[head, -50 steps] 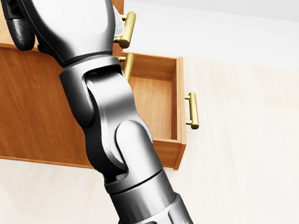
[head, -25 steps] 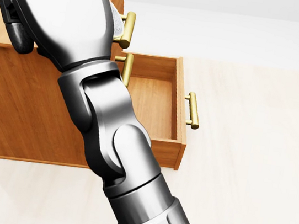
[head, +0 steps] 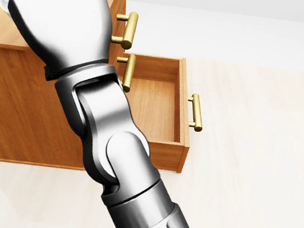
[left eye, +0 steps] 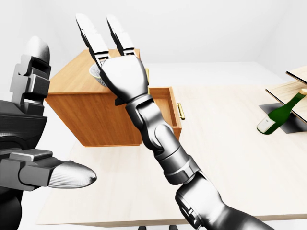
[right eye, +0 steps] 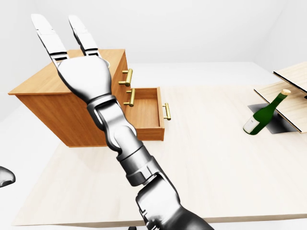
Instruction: Put the bowl on top of the cabinet.
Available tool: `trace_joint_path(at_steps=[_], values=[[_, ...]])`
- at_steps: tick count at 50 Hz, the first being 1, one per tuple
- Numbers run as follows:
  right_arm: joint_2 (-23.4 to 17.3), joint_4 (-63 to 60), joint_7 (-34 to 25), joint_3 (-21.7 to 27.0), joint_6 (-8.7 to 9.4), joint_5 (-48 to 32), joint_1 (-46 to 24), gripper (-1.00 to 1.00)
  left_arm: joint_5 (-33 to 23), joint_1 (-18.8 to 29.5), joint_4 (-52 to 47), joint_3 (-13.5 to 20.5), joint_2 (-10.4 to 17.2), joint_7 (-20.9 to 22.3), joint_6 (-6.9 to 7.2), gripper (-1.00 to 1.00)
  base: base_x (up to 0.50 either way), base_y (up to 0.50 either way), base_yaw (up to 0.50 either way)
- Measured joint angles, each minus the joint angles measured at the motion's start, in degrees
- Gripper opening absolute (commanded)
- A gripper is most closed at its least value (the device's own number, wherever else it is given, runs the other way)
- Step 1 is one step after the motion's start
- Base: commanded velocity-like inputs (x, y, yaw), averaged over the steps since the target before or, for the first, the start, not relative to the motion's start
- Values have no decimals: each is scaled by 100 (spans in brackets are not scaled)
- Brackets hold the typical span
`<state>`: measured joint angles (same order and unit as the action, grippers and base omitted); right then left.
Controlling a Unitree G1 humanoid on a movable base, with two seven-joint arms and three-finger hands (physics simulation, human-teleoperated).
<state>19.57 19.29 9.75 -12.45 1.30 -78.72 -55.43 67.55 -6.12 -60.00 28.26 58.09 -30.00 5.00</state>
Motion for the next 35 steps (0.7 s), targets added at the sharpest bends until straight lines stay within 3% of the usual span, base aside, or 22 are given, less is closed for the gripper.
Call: trace_joint_path(at_steps=[16, 29, 35], values=[[-28, -658, -458, 23, 25, 116, 18, 100, -117, 6, 0, -105, -60, 0, 0, 100, 0, 0, 0], [43, -1724, -1329, 50, 369, 373, -91, 100, -160, 1, 0, -158, -66, 0, 0, 100, 0, 0, 0], [43, -2258, -1779, 70, 370, 516, -148, 100, -159, 2, 0, -161, -64, 0, 0, 100, 0, 0, 0]])
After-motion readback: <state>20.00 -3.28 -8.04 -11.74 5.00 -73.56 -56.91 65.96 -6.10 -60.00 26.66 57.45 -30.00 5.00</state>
